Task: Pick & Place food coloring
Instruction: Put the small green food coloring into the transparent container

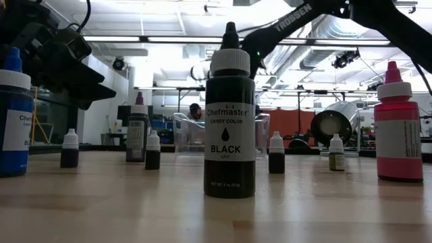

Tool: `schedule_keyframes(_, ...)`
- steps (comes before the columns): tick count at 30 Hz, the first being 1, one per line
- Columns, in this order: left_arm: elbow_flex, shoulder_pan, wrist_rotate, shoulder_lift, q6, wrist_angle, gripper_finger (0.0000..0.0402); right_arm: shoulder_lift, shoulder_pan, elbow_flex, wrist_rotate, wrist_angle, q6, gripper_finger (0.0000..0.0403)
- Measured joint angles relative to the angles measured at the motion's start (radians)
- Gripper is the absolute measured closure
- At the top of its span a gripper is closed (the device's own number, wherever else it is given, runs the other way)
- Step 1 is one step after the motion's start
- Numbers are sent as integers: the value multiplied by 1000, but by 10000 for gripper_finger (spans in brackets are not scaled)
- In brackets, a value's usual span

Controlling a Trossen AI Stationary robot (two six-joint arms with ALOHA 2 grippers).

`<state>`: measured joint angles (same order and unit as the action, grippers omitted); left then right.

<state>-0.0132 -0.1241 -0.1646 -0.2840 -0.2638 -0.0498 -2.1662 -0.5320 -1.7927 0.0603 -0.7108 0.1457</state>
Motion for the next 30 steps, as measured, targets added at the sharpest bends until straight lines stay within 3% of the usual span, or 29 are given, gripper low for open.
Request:
schedule_keyframes(9,0,0,0,0,0,0,167,17,62,-290,-21,-358,-150,189)
schedule_keyframes(13,0,0,0,0,0,1,167,82,110,-294,-79,-435,-185,190)
schedule_keyframes(21,0,0,0,0,0,0,167,300,218,-18,-97,-414,-255,189)
schedule_keyframes(30,0,0,0,0,0,0,167,565,337,476,-150,-119,-228,190)
